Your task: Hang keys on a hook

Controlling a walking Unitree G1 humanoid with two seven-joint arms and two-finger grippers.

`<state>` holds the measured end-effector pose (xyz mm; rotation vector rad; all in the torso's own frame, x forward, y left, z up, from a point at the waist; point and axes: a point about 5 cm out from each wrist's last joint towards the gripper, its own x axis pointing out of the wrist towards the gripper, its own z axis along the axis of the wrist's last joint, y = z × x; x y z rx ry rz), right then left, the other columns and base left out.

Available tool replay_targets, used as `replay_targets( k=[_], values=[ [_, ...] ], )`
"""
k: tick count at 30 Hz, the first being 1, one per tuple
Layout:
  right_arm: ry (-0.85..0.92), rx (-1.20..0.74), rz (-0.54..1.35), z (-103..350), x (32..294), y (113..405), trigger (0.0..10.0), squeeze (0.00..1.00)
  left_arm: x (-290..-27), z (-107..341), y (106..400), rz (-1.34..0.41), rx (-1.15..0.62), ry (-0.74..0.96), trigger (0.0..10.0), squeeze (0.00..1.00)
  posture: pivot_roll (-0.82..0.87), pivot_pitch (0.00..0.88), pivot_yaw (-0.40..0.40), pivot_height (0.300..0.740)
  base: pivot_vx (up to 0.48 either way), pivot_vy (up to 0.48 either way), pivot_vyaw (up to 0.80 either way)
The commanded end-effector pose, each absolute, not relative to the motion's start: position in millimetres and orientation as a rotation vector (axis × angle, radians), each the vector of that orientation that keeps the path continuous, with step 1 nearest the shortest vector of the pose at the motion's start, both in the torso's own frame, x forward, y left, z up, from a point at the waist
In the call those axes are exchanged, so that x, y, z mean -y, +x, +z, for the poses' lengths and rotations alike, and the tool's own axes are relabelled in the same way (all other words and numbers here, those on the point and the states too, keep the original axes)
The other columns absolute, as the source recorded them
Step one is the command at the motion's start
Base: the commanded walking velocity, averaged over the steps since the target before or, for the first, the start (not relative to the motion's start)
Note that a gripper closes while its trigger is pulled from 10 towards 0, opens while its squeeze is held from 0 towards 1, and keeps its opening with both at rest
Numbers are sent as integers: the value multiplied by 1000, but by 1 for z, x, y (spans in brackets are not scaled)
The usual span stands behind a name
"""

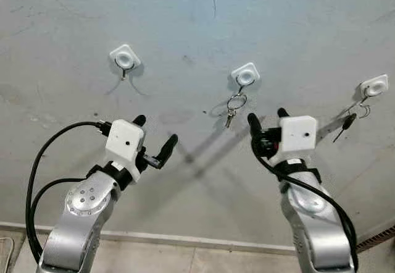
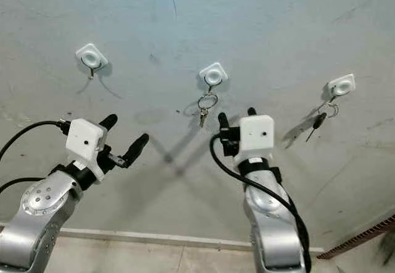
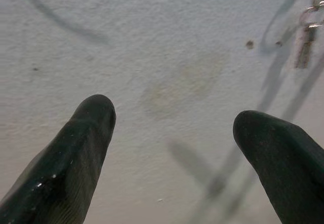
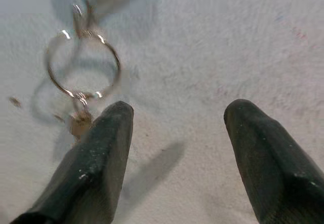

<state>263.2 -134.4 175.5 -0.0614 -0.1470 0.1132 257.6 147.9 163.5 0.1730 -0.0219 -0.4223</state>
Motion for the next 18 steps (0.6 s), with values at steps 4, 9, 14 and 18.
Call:
replay_targets(
  k=[4, 9, 14, 18],
  values=[
    [-11, 144, 140, 180, 145, 249, 10000, 1000, -160, 161, 259, -324, 13, 205, 10000, 0, 150, 0, -88, 740, 0, 0, 0],
    [6, 119, 118, 175, 152, 239, 10000, 1000, -160, 154, 256, -312, -19, 179, 10000, 0, 140, 0, -97, 740, 0, 0, 0],
    [4, 105, 92, 174, 153, 238, 10000, 1000, -160, 152, 258, -288, -32, 171, 10000, 0, 133, 0, -104, 740, 0, 0, 0],
    [5, 61, 70, 170, 154, 238, 10000, 341, -151, 150, 260, -327, -21, 167, 10000, 0, 119, 0, -104, 740, 0, 0, -189]
  ],
)
